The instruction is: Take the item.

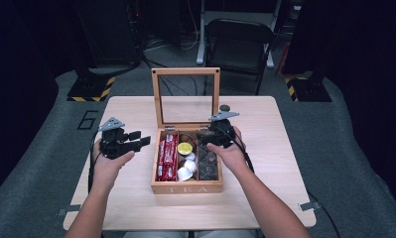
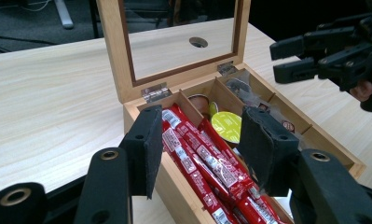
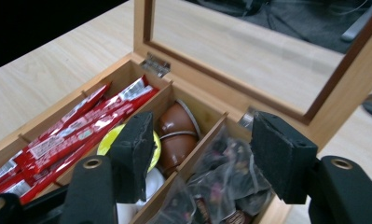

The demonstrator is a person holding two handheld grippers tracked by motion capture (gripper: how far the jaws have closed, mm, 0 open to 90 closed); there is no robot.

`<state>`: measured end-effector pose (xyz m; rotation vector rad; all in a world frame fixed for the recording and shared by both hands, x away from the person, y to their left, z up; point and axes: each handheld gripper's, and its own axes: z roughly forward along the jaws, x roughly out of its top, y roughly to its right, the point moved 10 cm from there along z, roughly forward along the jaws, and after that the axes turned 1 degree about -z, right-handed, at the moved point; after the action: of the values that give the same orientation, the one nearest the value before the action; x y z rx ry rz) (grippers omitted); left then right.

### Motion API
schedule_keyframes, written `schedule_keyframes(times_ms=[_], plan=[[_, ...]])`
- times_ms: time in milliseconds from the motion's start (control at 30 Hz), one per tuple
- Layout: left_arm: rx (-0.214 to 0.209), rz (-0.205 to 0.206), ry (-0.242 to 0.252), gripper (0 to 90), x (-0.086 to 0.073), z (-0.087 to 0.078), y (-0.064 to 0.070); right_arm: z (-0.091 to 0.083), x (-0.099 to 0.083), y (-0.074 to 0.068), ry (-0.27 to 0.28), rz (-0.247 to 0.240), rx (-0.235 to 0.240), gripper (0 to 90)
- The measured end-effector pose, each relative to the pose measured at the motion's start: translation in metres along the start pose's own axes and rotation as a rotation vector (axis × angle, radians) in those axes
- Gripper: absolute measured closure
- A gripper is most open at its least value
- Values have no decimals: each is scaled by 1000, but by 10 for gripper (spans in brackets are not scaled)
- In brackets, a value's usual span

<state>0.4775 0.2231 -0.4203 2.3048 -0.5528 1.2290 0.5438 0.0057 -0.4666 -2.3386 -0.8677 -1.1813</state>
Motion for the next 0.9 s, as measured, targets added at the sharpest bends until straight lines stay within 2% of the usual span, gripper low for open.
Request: schedule_keyframes(times_ms=[233, 367, 600, 900], plan=[[-7, 0, -3, 480, -4, 1, 1, 8, -11, -13, -13, -40, 39, 390], [2, -1, -8, 473, -7, 0, -2, 15, -14, -18, -29, -45, 58, 376], [9, -6, 6, 466, -6, -3, -4, 26, -16, -25, -42, -22, 74, 355], [7, 4, 9, 466, -5, -4, -2, 40, -22, -37, -72, -59, 99, 353]])
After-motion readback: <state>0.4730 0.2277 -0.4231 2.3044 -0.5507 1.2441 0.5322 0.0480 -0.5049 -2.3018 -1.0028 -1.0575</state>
